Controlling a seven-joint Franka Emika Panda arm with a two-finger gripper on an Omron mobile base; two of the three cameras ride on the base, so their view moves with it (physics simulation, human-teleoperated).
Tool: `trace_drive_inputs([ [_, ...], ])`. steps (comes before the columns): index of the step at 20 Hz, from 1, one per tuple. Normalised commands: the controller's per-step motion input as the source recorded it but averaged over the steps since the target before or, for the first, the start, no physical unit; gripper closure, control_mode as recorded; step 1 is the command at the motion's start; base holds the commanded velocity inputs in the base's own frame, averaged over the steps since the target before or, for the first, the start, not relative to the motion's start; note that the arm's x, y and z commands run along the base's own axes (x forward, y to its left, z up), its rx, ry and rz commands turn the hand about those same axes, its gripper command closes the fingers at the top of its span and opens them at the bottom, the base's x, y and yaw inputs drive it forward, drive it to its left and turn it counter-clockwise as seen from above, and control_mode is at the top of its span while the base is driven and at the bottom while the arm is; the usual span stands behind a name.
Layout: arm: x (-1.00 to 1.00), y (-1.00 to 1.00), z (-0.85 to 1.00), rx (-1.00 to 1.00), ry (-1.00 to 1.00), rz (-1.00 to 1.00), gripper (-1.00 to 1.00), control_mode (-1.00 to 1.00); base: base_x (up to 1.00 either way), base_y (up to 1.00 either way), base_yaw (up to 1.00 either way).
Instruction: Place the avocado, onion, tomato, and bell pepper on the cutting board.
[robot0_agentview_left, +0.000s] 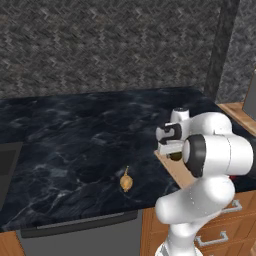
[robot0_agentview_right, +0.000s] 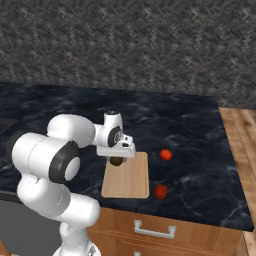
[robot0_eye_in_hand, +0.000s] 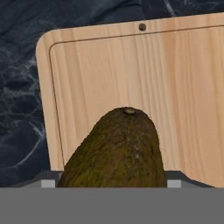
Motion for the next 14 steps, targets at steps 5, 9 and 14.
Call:
trace_drive_inputs([
  [5,0.09,-0.01,-0.42,0.0,0.0,0.0,1.0,-1.0,0.0,0.0,0.0],
  [9,0.02,0.0,-0.45,0.0,0.0,0.0,1.0,-1.0,0.0,0.0,0.0],
  [14,0.0,0.0,-0.31,0.0,0.0,0.0,-1.0,-1.0,0.0,0.0,0.0],
])
